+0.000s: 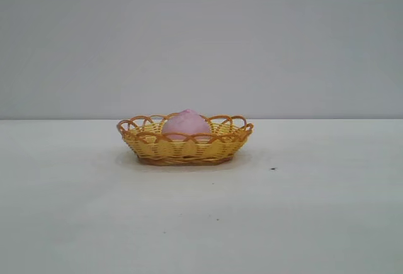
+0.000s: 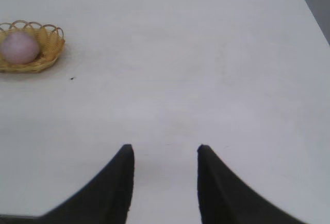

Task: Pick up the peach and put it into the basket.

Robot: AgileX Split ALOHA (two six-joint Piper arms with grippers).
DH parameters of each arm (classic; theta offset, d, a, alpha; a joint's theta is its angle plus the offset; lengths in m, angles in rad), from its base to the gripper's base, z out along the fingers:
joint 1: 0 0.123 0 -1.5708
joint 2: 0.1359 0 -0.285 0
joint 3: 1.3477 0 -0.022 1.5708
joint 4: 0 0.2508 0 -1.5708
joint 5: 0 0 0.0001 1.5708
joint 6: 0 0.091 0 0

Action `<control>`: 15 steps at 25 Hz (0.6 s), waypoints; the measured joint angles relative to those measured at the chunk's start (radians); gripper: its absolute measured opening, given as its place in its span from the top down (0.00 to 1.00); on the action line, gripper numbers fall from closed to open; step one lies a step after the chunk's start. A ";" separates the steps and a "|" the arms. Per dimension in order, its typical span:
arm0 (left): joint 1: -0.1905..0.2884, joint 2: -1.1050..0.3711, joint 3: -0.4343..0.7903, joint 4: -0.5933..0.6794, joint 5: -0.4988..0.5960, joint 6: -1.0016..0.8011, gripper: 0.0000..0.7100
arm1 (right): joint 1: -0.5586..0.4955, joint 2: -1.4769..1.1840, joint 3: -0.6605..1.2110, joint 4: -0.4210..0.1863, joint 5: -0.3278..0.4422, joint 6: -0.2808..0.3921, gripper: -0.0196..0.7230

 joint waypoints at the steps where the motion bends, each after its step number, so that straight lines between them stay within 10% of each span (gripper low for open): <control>1: 0.000 0.000 0.000 0.000 0.000 0.000 0.92 | 0.000 0.000 0.000 0.000 0.000 0.000 0.59; 15: 0.000 0.000 0.000 0.000 0.000 0.000 0.92 | -0.031 0.000 0.000 0.000 0.000 0.000 0.65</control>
